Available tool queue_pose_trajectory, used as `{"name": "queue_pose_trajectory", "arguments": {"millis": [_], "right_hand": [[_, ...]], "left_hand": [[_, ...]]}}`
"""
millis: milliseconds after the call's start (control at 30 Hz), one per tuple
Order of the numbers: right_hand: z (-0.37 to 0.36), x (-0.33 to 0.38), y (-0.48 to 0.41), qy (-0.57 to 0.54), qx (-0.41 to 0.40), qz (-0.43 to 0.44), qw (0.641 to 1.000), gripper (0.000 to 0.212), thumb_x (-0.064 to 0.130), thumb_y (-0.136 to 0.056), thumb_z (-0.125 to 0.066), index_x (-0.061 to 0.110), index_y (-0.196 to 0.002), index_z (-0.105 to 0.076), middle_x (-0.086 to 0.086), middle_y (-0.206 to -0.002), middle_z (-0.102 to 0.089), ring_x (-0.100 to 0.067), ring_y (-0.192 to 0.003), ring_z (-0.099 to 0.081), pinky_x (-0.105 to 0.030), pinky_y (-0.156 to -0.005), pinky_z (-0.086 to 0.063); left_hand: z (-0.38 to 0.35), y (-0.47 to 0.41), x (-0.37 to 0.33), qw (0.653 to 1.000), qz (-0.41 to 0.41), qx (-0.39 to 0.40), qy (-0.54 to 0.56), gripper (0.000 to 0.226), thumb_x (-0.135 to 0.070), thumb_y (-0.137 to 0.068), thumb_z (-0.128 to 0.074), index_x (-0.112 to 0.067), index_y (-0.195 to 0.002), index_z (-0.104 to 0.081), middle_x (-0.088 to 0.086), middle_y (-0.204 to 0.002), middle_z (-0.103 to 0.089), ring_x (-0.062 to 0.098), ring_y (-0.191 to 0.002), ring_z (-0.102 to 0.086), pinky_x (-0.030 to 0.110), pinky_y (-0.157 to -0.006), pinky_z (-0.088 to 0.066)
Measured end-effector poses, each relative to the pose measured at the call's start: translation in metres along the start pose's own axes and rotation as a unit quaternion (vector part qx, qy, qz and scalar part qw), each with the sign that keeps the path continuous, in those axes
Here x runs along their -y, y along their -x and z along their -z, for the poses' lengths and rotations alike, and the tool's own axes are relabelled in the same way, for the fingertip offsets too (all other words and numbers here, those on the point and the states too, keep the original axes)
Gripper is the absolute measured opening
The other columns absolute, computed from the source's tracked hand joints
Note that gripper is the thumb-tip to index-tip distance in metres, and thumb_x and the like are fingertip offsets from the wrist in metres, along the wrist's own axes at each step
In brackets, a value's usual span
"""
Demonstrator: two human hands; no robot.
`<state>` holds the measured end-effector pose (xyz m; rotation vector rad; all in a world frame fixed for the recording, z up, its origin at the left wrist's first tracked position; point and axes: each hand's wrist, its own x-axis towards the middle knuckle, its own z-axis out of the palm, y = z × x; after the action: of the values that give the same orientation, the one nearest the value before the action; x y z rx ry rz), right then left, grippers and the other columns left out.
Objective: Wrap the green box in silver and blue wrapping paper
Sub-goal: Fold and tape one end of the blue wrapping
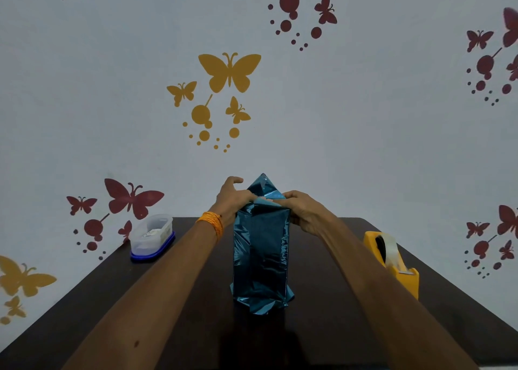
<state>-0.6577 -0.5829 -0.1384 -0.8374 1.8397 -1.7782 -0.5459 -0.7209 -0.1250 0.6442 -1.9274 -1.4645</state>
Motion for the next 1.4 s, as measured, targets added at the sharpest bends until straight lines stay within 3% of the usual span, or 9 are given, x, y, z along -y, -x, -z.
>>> {"name": "queue_pose_trajectory", "arguments": {"millis": [100, 233, 367, 633, 800, 900, 1000, 1100, 1400], "right_hand": [[0.002, 0.001, 0.003, 0.0, -0.003, -0.006, 1.0, 0.034, 0.019, -0.083, -0.081, 0.008, -0.105, -0.058, -0.007, -0.089, -0.067, -0.012, -0.071, -0.064, -0.02, -0.055, -0.051], [0.003, 0.002, 0.004, 0.006, -0.004, -0.013, 1.0, 0.029, 0.019, -0.085, -0.079, 0.01, -0.102, -0.058, -0.005, -0.086, -0.066, -0.01, -0.067, -0.06, -0.019, -0.05, -0.048], [-0.002, 0.002, 0.004, 0.004, -0.021, -0.015, 1.0, 0.029, 0.018, -0.083, -0.081, 0.01, -0.098, -0.058, -0.006, -0.087, -0.066, -0.012, -0.072, -0.061, -0.023, -0.06, -0.053], [-0.003, 0.006, 0.012, -0.017, -0.047, -0.012, 0.999, 0.038, 0.02, -0.085, -0.08, 0.003, -0.113, -0.061, -0.009, -0.094, -0.066, -0.013, -0.073, -0.062, -0.023, -0.057, -0.053], [0.009, 0.013, 0.025, -0.084, -0.037, -0.003, 0.996, 0.066, 0.06, -0.077, -0.077, 0.015, -0.122, -0.062, -0.009, -0.117, -0.066, -0.023, -0.109, -0.063, -0.038, -0.094, -0.056], [0.025, 0.019, 0.036, -0.079, -0.109, 0.038, 0.99, 0.049, 0.051, -0.089, -0.069, 0.017, -0.123, -0.06, -0.005, -0.117, -0.064, -0.018, -0.108, -0.06, -0.036, -0.092, -0.052], [0.046, 0.017, 0.054, -0.06, -0.188, 0.096, 0.976, 0.022, 0.035, -0.094, -0.067, 0.018, -0.106, -0.063, -0.004, -0.11, -0.067, -0.017, -0.102, -0.063, -0.034, -0.089, -0.052], [0.072, 0.007, 0.074, -0.019, -0.257, 0.131, 0.957, 0.014, 0.026, -0.093, -0.064, 0.016, -0.102, -0.067, -0.002, -0.098, -0.071, -0.017, -0.096, -0.066, -0.035, -0.087, -0.054], [0.158, -0.06, 0.121, 0.232, -0.377, 0.076, 0.893, 0.017, 0.016, -0.09, -0.062, 0.003, -0.085, -0.072, -0.008, -0.085, -0.072, -0.022, -0.079, -0.064, -0.026, -0.063, -0.045]], "left_hand": [[-0.002, 0.003, -0.002, 1.0, 0.005, 0.011, 0.019, 0.066, -0.016, -0.067, -0.081, -0.031, -0.12, -0.047, 0.016, -0.125, -0.056, 0.032, -0.101, -0.065, 0.048, -0.081, -0.06], [0.008, 0.015, -0.003, 0.997, 0.027, 0.043, 0.064, 0.059, -0.007, -0.081, -0.075, -0.022, -0.13, -0.046, 0.014, -0.114, -0.059, 0.021, -0.085, -0.063, 0.026, -0.052, -0.054], [0.011, 0.015, -0.001, 0.989, 0.057, 0.04, 0.129, 0.048, 0.007, -0.086, -0.058, -0.016, -0.128, -0.051, 0.015, -0.102, -0.063, 0.023, -0.079, -0.062, 0.027, -0.05, -0.053], [0.017, 0.015, 0.013, 0.976, 0.023, -0.057, 0.207, 0.034, -0.016, -0.091, -0.066, -0.02, -0.123, -0.055, 0.011, -0.109, -0.062, 0.019, -0.086, -0.06, 0.029, -0.064, -0.051], [0.021, 0.04, -0.009, 0.951, -0.141, -0.267, 0.065, 0.015, -0.015, -0.092, -0.056, -0.017, -0.105, -0.062, -0.005, -0.088, -0.064, 0.014, -0.081, -0.063, 0.028, -0.07, -0.049], [0.003, 0.082, -0.034, 0.898, -0.302, -0.317, 0.048, 0.016, -0.006, -0.09, -0.052, -0.014, -0.098, -0.063, -0.013, -0.074, -0.057, 0.005, -0.062, -0.054, 0.019, -0.058, -0.043], [-0.029, 0.112, -0.048, 0.868, -0.414, -0.269, 0.052, 0.012, -0.005, -0.089, -0.053, -0.012, -0.092, -0.062, -0.008, -0.069, -0.057, 0.009, -0.062, -0.054, 0.021, -0.055, -0.042], [-0.079, 0.125, -0.043, 0.885, -0.436, -0.161, 0.021, 0.011, -0.006, -0.086, -0.056, -0.015, -0.088, -0.062, -0.004, -0.063, -0.056, 0.014, -0.058, -0.053, 0.028, -0.053, -0.044], [-0.209, 0.097, 0.04, 0.978, -0.157, 0.131, -0.04, 0.006, -0.022, -0.081, -0.063, -0.027, -0.082, -0.066, 0.001, -0.081, -0.067, 0.02, -0.079, -0.066, 0.046, -0.075, -0.059]]}}
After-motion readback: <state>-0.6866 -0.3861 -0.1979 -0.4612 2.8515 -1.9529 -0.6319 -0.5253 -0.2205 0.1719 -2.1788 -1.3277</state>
